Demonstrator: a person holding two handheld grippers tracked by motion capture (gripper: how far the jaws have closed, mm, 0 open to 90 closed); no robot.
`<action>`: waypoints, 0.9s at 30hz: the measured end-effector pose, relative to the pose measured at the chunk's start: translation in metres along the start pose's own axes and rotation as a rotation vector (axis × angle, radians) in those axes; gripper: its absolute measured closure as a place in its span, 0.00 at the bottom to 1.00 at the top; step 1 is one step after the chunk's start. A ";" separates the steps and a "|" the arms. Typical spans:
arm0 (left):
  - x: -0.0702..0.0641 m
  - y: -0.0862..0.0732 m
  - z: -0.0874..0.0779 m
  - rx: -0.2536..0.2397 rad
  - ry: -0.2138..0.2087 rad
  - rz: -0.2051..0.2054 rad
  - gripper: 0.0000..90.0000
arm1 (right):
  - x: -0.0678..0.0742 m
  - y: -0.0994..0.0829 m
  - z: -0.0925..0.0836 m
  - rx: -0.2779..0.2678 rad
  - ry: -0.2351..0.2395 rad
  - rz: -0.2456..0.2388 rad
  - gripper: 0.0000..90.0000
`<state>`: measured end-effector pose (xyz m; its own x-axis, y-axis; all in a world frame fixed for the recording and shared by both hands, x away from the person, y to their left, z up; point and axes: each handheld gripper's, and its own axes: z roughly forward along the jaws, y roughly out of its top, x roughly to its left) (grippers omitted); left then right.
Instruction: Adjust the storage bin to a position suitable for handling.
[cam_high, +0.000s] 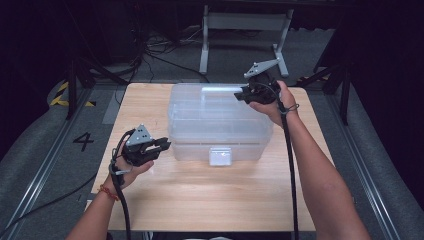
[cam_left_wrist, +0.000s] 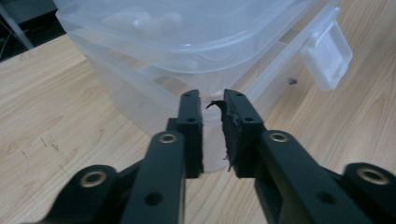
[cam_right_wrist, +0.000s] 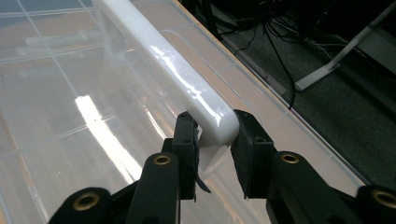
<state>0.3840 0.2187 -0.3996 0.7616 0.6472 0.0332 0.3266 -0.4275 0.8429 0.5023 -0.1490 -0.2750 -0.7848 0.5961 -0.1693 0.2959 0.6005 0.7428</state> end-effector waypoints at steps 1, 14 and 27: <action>0.000 0.001 0.002 0.001 0.005 -0.001 0.90 | 0.000 0.000 0.000 0.000 0.000 0.003 0.81; 0.003 0.004 0.009 -0.046 0.016 -0.043 0.98 | -0.001 0.000 0.000 -0.002 0.004 0.007 0.81; 0.005 0.005 0.010 -0.042 0.028 -0.024 0.99 | 0.000 -0.028 -0.024 -0.072 -0.073 0.018 0.66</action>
<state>0.3949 0.2133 -0.4002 0.7378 0.6745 0.0274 0.3203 -0.3855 0.8653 0.4807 -0.1784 -0.2800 -0.7371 0.6455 -0.2000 0.2677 0.5507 0.7906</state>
